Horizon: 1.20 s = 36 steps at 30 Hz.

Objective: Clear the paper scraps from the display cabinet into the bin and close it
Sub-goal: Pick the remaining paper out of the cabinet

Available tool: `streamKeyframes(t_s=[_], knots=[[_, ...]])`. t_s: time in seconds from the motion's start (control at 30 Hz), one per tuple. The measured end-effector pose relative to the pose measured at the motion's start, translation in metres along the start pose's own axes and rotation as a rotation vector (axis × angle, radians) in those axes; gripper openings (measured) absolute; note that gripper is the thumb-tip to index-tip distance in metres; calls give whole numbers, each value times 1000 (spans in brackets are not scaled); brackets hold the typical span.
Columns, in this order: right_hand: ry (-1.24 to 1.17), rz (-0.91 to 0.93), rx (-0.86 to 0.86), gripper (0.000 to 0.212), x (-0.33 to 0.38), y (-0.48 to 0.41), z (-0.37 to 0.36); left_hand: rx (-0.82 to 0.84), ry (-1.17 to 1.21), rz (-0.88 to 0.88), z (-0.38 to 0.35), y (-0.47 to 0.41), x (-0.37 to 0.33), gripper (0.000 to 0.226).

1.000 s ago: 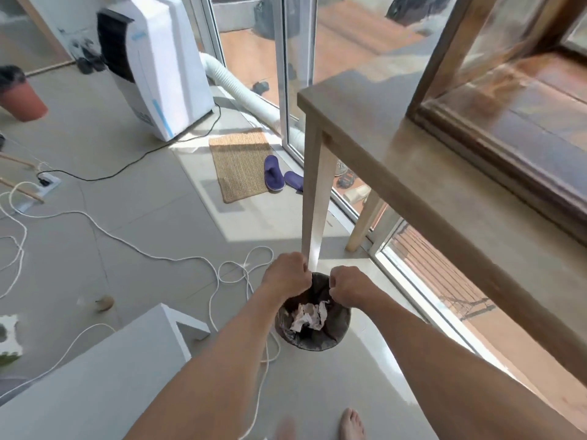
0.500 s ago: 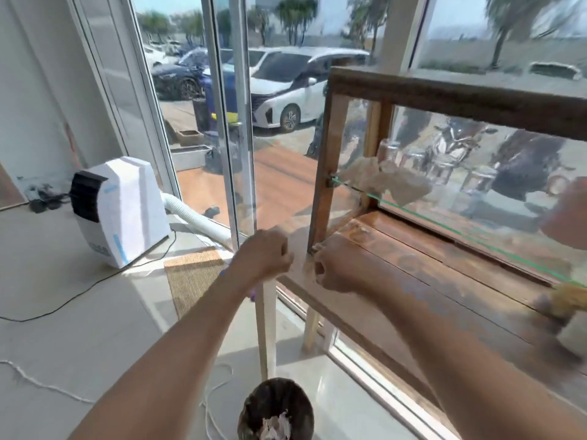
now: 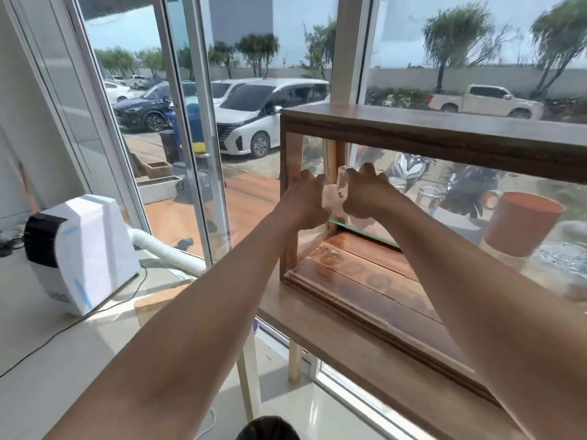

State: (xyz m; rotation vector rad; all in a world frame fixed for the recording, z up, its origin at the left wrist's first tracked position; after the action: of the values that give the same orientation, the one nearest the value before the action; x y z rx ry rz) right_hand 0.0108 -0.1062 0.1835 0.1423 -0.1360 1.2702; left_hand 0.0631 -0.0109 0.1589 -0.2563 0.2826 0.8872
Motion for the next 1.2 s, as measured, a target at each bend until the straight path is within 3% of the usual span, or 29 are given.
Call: streamKeyframes(t_s=[0.13,0.23,0.4,0.53,0.63,0.73,0.9,1.2], knots=[[228,-50,244,81,-8,-27,-20,175,-67,61,-7,-32,-2,66],[345,-40,336,94,-14,-46,-31,259,-131,19,-16,-55,-4,73],[381,69,396,54,-7,-62,-43,360,-208,-34,-37,-71,-16,63],[173,44,231,30,-16,-68,-30,252,-183,-74,-35,-74,-15,28],[96,44,87,29,-23,-69,-22,70,-116,-57,-20,-71,0,22],[53,31,56,33,-27,-68,-21,8,-86,-62,-7,-61,4,12],[61,101,19,30,-8,-51,-14,-27,-60,-71,9,-37,6,21],[-37,233,126,21,79,-14,-49,-113,-71,34,29,45,56,25]])
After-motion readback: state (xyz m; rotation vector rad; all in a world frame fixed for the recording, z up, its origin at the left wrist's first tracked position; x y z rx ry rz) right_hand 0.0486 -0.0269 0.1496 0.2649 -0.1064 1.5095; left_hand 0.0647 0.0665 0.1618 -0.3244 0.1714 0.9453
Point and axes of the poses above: each hand's wrist, its own y-axis away from the middle knuckle, its own z-axis out of the back of the hand, x = y × z, the point moved 10 cm from there along -y, towards the middle knuckle, and after that the axes turned 13 degrees about x, right-handed, at the moved point
